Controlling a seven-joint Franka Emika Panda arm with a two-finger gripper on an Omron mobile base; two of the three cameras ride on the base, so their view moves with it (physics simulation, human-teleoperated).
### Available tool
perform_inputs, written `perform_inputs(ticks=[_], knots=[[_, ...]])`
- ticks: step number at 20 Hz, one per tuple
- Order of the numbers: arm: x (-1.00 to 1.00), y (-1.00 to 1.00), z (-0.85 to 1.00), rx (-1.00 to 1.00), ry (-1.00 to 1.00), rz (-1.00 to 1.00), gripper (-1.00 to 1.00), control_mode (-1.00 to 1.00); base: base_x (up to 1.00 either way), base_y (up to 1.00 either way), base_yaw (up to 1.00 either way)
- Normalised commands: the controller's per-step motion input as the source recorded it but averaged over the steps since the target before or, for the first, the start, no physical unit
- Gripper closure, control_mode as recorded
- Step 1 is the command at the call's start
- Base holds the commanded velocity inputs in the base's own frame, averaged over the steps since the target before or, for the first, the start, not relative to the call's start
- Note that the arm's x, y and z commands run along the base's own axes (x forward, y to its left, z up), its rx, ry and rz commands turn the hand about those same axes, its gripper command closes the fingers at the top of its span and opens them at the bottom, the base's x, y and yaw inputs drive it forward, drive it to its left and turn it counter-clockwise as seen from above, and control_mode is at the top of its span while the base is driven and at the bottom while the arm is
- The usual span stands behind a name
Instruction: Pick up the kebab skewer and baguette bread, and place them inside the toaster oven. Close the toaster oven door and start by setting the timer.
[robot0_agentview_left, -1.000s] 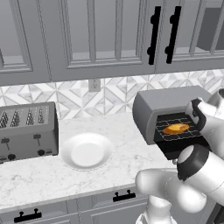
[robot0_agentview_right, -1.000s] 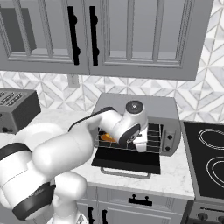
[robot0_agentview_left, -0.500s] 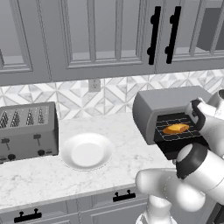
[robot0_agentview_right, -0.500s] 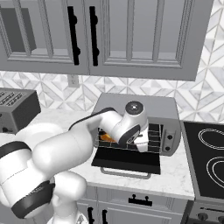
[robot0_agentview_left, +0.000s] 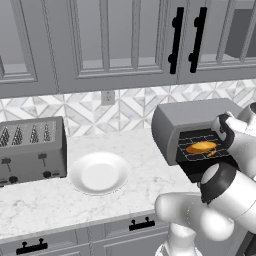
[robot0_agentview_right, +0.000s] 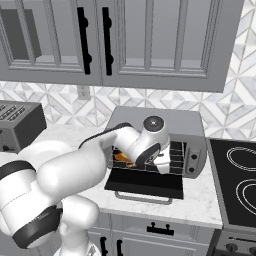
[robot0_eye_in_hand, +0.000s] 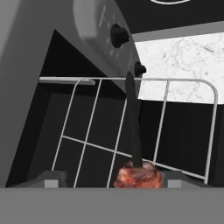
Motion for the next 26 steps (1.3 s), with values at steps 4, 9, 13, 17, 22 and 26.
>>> perform_inputs(ticks=[4,9,13,17,22,26], knots=[[0.00,0.00,0.00,0.00,0.00,0.00,-1.00,-1.00,0.00,0.00,0.00],[0.00,0.00,0.00,0.00,0.00,0.00,-1.00,-1.00,0.00,0.00,0.00],[0.00,0.00,0.02,0.00,0.01,0.00,-1.00,-1.00,0.00,0.00,0.00],[-0.02,-0.14,0.24,0.00,0.00,0.00,-1.00,-1.00,0.00,0.00,0.00],[-0.53,-0.53,0.17,-0.01,0.00,0.08,-1.00,-1.00,0.00,0.00,0.00],[-0.94,-0.02,0.00,-0.14,-0.07,0.32,-1.00,-1.00,0.00,0.00,0.00]])
